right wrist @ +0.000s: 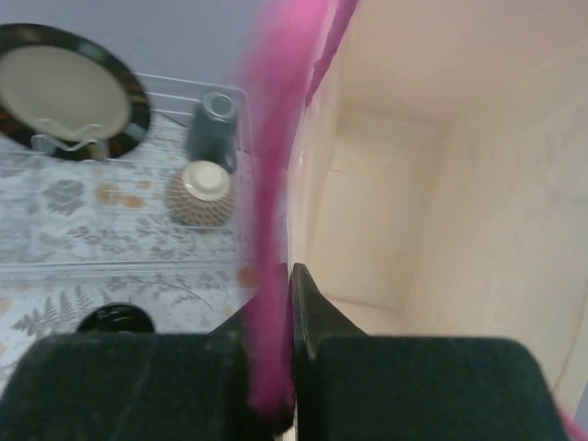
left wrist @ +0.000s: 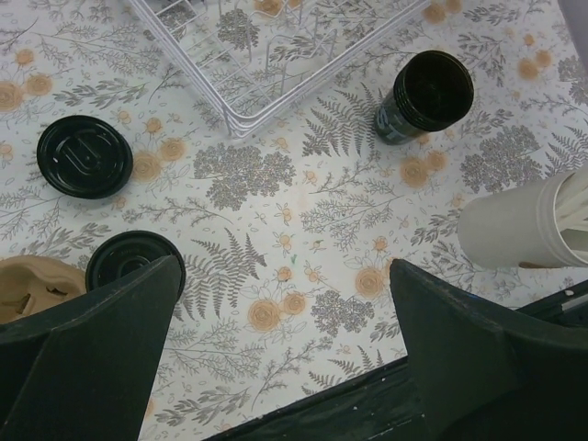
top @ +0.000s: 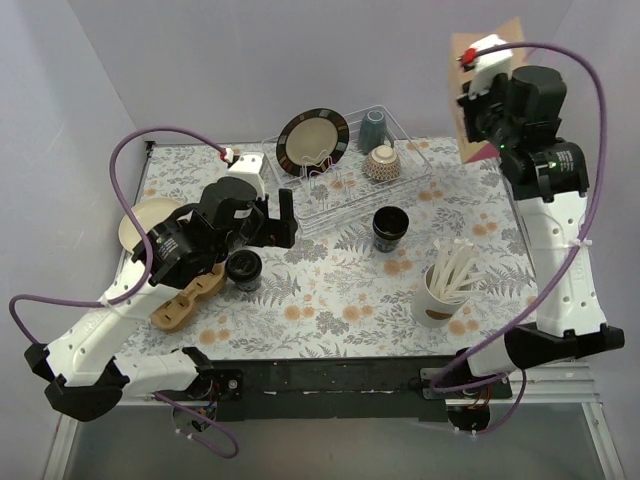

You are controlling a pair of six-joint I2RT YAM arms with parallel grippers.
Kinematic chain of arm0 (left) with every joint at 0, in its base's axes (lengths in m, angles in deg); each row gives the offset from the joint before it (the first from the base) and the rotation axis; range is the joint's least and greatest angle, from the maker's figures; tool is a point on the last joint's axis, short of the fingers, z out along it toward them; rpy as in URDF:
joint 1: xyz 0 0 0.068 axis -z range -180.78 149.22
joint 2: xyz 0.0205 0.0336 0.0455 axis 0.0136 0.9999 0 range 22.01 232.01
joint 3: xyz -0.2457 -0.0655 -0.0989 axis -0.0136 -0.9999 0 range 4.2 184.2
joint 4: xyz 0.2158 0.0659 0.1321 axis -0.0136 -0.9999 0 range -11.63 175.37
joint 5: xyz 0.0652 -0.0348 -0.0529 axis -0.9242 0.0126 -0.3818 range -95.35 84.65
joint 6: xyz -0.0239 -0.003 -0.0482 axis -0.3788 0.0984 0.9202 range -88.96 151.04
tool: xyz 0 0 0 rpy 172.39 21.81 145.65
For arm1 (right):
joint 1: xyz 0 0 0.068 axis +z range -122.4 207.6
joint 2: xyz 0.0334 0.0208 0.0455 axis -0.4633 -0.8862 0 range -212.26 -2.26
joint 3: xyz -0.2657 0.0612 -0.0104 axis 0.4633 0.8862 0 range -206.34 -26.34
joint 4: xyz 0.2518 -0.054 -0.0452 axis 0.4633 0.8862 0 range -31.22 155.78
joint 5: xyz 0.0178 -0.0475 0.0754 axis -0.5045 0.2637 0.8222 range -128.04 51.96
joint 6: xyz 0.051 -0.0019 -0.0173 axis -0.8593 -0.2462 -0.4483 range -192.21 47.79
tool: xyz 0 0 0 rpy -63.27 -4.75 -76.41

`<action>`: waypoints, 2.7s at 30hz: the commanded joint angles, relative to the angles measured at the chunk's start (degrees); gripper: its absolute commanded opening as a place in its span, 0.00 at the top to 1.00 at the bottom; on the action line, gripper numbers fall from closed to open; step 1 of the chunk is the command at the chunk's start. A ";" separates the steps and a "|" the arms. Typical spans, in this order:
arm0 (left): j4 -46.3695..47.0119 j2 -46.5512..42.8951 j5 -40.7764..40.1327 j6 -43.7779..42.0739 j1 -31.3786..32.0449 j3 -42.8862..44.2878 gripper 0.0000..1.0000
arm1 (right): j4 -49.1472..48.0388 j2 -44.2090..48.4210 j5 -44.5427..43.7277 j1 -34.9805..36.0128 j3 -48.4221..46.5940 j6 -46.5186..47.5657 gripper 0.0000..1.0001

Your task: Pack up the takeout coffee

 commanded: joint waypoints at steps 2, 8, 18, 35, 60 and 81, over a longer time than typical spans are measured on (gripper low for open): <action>-4.16 0.59 -3.85 2.84 0.24 3.88 0.02 | 2.09 2.82 6.58 14.90 -4.03 9.51 0.99; -9.08 1.21 -8.85 5.30 0.24 8.80 0.02 | 4.82 6.78 12.31 25.54 -1.76 9.07 0.99; -20.85 8.67 -14.05 12.15 0.15 24.97 0.03 | 7.56 11.87 13.54 37.32 8.94 6.52 0.99; -23.06 11.32 -7.55 23.67 -1.95 18.40 0.06 | -2.55 17.68 12.58 42.87 31.72 16.80 0.99; -24.20 6.14 -6.40 39.66 -17.51 1.61 0.07 | -3.26 22.42 11.52 44.62 44.91 21.11 0.86; -24.56 2.97 -8.51 44.06 -38.78 -7.53 0.10 | -5.81 27.43 11.26 44.62 41.67 16.28 0.39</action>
